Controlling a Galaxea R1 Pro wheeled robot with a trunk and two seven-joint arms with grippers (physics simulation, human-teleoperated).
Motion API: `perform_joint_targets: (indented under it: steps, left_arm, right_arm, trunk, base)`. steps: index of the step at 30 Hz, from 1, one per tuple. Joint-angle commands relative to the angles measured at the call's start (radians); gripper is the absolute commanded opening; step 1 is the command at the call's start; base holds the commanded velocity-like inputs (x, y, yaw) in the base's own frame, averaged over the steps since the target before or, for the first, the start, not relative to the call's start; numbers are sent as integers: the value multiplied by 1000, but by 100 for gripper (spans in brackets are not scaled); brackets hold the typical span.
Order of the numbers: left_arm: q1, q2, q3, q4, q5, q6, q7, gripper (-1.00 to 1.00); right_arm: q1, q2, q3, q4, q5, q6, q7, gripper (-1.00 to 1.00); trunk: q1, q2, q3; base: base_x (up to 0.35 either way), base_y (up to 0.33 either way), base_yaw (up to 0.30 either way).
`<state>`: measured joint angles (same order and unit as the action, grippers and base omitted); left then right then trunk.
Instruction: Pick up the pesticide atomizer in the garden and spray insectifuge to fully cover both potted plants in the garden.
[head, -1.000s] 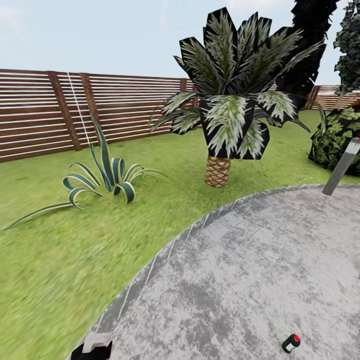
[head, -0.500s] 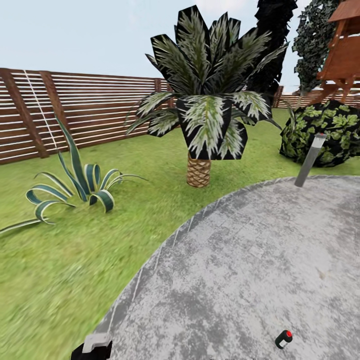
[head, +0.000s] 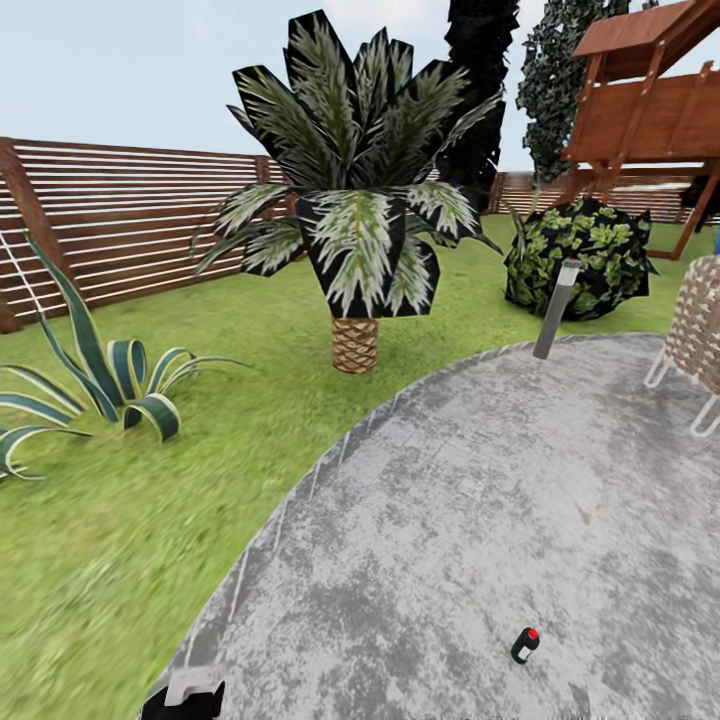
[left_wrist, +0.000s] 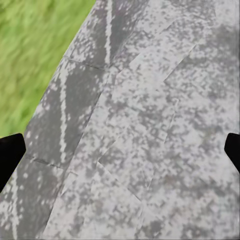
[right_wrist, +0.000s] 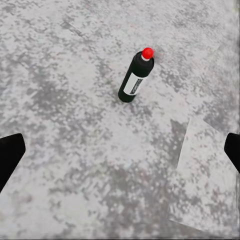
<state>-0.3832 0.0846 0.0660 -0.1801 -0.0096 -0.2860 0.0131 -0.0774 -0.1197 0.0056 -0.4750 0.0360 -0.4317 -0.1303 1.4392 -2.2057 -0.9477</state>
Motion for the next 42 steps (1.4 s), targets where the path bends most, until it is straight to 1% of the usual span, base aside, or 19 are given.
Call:
perform_joint_targets:
  steps: [1,10,22,42]
  left_arm:
    - [0,0,5,1,-1,-3,-1,100]
    - [0,0,6,1,-1,-3,-1,100]
    - [0,-1,5,1,-1,-2,-1,100]
    - [0,-1,5,2,-1,-2,-2,100]
  right_arm:
    - [-1,0,1,1,4,-2,-4,100]
    - [-1,0,1,0,3,-2,-3,100]
    - [-1,2,1,-1,1,-2,-2,100]
    - [-1,2,1,1,1,-2,-2,100]
  trunk:
    - [0,0,-1]
    - [0,0,-1]
    - [0,0,0]
    - [0,0,3]
  base:
    - [0,0,-295]
    - [0,0,-268]
    - [0,0,-51]
    - [0,0,-283]
